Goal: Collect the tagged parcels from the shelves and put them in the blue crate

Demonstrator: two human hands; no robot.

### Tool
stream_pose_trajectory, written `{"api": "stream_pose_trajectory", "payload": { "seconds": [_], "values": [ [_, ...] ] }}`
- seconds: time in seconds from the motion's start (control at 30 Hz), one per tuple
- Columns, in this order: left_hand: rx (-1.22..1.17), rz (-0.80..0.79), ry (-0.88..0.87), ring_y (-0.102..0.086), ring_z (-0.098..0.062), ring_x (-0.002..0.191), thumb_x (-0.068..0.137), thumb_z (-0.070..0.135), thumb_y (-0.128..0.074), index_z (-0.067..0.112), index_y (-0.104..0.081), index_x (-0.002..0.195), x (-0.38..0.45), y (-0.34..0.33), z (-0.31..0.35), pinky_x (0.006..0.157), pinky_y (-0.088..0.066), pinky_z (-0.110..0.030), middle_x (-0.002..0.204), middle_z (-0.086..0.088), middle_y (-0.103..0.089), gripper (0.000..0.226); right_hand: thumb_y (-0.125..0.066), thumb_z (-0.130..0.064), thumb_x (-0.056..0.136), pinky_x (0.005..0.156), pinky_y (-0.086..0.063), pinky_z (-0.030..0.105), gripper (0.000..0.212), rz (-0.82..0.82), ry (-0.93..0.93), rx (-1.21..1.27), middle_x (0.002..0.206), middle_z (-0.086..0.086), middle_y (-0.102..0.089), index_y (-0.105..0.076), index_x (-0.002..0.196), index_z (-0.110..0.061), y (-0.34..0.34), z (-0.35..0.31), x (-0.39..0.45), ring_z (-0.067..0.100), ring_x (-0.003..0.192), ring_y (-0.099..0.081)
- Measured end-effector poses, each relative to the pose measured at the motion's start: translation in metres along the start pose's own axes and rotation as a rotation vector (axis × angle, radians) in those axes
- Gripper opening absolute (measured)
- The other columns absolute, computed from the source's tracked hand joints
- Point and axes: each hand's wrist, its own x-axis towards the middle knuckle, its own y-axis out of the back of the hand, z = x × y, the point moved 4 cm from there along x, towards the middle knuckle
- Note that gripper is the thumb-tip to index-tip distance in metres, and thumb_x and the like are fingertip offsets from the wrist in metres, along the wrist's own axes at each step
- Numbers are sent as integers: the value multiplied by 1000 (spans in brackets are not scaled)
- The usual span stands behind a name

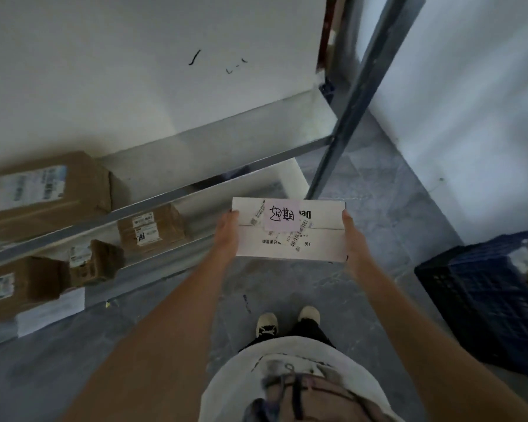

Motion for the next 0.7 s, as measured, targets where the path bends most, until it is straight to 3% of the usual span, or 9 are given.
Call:
{"api": "stream_pose_trajectory", "payload": {
  "seconds": [0.07, 0.17, 0.27, 0.37, 0.47, 0.53, 0.6, 0.7],
  "values": [
    [60, -46, -33, -48, -20, 95, 102, 22, -38, 2, -53, 125, -8, -17, 13, 77, -39, -27, 112, -13, -53, 34, -46, -60, 94, 97, -49, 45, 48, 31, 13, 55, 116, 10, -64, -59, 115, -19, 22, -6, -6, 25, 97, -63],
    [180, -123, -99, -51, -23, 96, 101, 24, -36, 5, -57, 117, -19, -51, 31, 89, -43, -39, 122, -21, -57, 32, -53, -70, 80, 102, -47, 48, 72, 105, -30, 129, 125, 11, -63, -59, 126, -14, 61, -7, -6, 29, 108, -62],
    [258, -193, -159, -48, -21, 92, 101, 19, -35, 3, -56, 120, -32, -97, 48, 76, -39, -32, 112, -11, -56, 32, -49, -64, 90, 101, -48, 45, 60, 152, -62, 192, 116, 7, -63, -58, 124, -15, 106, -5, -5, 27, 106, -60],
    [342, -257, -207, -49, -21, 84, 101, 16, -36, -2, -55, 121, -45, -152, 54, 69, -38, -30, 109, -14, -55, 33, -48, -62, 91, 103, -46, 47, 54, 209, -64, 242, 124, 5, -62, -58, 123, -20, 156, 1, -11, 27, 110, -61],
    [375, -325, -205, -50, -22, 84, 99, 16, -41, 7, -59, 104, -65, -215, 50, 65, -38, -29, 110, -19, -59, 21, -47, -57, 94, 104, -46, 47, 40, 287, -51, 291, 124, 4, -59, -56, 117, -26, 215, 19, -14, 25, 110, -60],
    [428, -360, -218, -50, -22, 78, 98, 17, -42, 10, -55, 97, -86, -259, 44, 64, -36, -29, 104, -18, -58, 14, -46, -61, 93, 102, -48, 48, 44, 290, -90, 354, 123, 6, -62, -58, 114, -25, 255, 37, -17, 26, 106, -62],
    [465, -417, -221, -53, -25, 84, 98, 20, -42, 11, -56, 101, -111, -304, 36, 72, -39, -31, 107, -21, -59, 17, -45, -62, 94, 99, -50, 48, 47, 312, -108, 429, 116, 6, -65, -59, 117, -23, 299, 54, -20, 25, 101, -64],
    [518, -494, -261, -58, -33, 99, 95, 25, -44, 11, -60, 114, -152, -373, 25, 88, -46, -39, 117, -20, -60, 29, -46, -61, 94, 99, -50, 48, 53, 403, -143, 502, 122, 7, -64, -59, 125, -19, 370, 76, -25, 29, 107, -63]
  ]
}}
